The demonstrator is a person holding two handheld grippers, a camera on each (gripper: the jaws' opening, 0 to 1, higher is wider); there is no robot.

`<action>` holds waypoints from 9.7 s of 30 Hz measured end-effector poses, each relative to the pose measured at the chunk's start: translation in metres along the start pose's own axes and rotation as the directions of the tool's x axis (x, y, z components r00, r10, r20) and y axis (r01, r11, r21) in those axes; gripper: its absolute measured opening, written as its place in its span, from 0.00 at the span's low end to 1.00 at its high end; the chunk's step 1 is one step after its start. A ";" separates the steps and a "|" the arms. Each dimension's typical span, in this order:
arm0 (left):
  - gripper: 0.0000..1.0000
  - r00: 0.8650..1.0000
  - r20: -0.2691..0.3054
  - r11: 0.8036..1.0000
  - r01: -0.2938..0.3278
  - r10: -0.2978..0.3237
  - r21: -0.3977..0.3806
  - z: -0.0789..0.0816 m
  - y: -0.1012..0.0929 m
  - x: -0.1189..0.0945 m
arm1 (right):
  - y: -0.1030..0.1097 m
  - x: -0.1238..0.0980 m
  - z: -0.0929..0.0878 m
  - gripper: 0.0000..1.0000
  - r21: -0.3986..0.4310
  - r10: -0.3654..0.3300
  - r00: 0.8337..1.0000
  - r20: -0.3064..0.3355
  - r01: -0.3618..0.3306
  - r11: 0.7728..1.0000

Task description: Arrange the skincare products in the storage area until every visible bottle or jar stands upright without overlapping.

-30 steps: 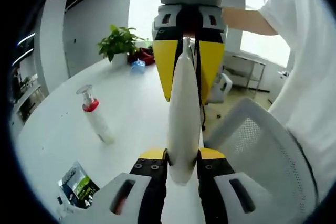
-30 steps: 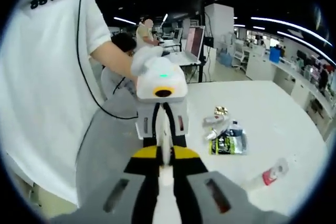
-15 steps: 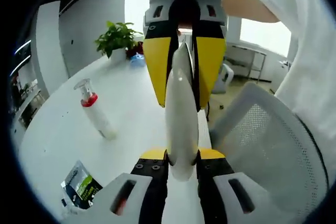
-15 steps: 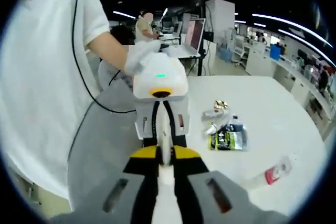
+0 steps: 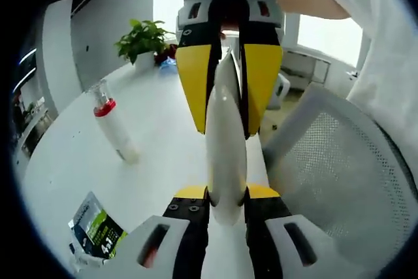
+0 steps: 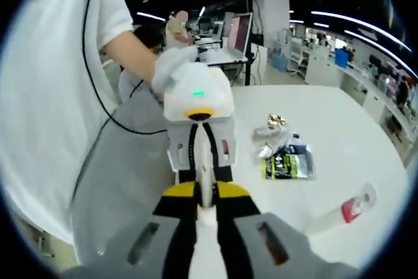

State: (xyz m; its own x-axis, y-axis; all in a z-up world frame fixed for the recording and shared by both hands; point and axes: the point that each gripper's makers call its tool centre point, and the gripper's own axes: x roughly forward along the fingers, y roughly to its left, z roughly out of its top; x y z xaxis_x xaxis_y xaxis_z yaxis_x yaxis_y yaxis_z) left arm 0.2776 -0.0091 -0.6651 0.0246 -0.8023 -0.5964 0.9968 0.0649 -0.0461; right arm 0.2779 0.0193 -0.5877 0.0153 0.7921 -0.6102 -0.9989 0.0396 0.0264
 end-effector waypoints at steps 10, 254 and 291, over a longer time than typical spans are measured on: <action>0.16 1.000 -0.015 1.000 -0.001 0.000 -0.030 -0.008 0.001 0.005 | -0.003 0.004 -0.009 0.09 -0.009 -0.004 1.000 -0.021 0.004 1.000; 0.91 0.621 -0.124 0.395 -0.627 0.774 -0.671 -0.080 0.052 -0.157 | -0.004 -0.050 -0.072 0.96 0.554 -0.815 0.577 -0.041 0.692 0.462; 0.52 0.570 -0.345 0.276 -0.735 0.745 -0.620 -0.119 0.171 -0.090 | -0.007 -0.049 -0.078 0.91 0.550 -0.821 0.566 -0.078 0.711 0.439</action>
State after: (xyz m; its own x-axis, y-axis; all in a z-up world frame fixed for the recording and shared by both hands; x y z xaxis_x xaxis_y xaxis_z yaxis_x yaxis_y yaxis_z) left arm 0.4370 0.1449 -0.7141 0.7311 -0.2047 -0.6509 0.2098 0.9752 -0.0711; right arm 0.2802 -0.0672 -0.6198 0.8248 0.3685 -0.4288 -0.4023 0.9154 0.0128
